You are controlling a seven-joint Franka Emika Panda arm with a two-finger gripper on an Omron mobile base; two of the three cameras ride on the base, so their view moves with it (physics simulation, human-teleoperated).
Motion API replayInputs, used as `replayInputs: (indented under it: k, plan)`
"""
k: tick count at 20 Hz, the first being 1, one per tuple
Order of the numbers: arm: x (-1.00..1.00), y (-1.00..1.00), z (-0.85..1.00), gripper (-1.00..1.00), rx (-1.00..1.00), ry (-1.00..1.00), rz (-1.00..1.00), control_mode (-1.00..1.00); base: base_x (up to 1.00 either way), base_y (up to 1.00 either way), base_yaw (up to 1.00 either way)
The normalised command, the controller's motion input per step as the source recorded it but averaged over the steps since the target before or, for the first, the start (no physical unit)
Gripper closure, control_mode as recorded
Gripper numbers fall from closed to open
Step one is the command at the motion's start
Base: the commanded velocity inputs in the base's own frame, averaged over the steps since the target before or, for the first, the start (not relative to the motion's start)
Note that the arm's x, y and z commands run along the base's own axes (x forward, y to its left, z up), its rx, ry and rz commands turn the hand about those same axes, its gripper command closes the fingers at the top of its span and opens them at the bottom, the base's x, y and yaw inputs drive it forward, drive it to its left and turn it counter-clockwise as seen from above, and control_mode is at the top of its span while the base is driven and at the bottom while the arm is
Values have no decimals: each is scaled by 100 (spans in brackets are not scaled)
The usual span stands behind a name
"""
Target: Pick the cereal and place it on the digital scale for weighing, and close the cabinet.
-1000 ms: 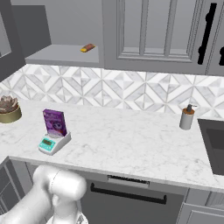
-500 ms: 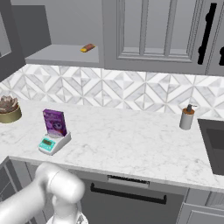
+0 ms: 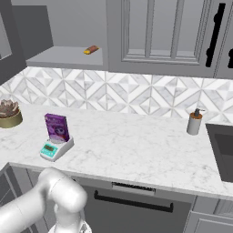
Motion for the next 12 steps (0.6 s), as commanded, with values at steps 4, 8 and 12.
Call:
replayInputs:
  k: [4,8,12]
  plan:
    - [25,-27,8,-100,0,3,0,-100,0,0,0]
    - [17,-44,16,-100,0,1,0,-100,0,0,0]
    - [16,-56,22,-100,0,0,0,-100,0,0,0]
